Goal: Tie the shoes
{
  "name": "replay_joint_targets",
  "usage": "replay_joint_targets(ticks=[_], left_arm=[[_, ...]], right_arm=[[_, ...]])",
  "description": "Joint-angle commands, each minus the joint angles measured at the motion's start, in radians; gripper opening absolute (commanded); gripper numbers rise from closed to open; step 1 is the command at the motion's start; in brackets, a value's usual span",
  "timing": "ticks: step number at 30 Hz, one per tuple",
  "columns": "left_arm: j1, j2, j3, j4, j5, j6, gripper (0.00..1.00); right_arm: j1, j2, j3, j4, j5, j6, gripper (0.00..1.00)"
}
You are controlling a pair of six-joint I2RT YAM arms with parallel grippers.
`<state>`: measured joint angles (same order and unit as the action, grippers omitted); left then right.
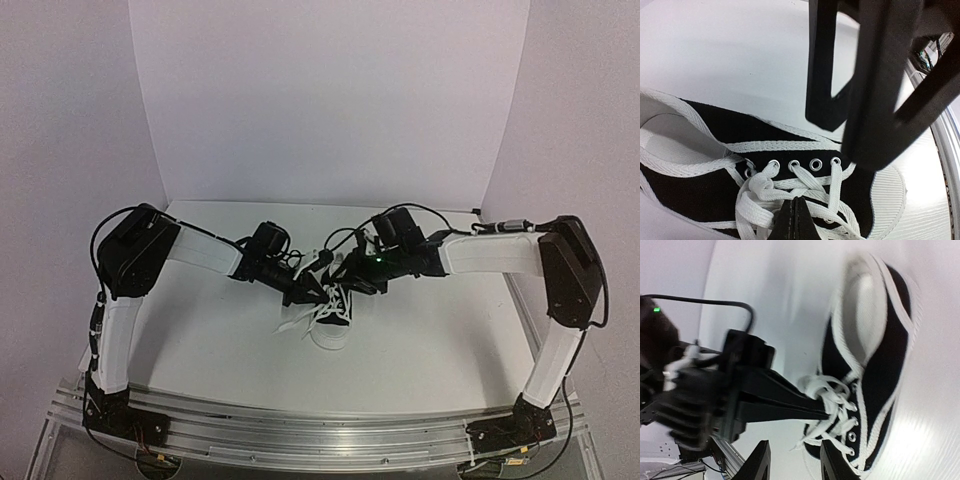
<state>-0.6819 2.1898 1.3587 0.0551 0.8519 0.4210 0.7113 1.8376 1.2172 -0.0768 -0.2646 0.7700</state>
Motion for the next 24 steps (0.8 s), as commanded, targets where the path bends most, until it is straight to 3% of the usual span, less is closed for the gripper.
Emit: replay_joint_targets(ticks=[1, 3, 7, 16, 24], left_arm=[[-0.002, 0.009, 0.008, 0.013, -0.022, 0.004, 0.0], [0.0, 0.008, 0.007, 0.011, -0.021, 0.0, 0.0], [0.003, 0.01, 0.009, 0.014, -0.013, -0.014, 0.0], [0.008, 0.013, 0.016, 0.008, -0.012, -0.008, 0.0], [0.013, 0.016, 0.017, 0.013, -0.011, -0.007, 0.0]], right_arm=[[0.001, -0.026, -0.093, 0.308, 0.012, -0.178, 0.36], [0.005, -0.011, -0.148, 0.446, 0.03, -0.252, 0.35], [0.01, 0.045, -0.168, 0.548, 0.054, -0.373, 0.34], [0.011, 0.138, -0.1, 0.545, 0.054, -0.407, 0.3], [0.033, 0.173, -0.062, 0.425, 0.057, -0.444, 0.26]])
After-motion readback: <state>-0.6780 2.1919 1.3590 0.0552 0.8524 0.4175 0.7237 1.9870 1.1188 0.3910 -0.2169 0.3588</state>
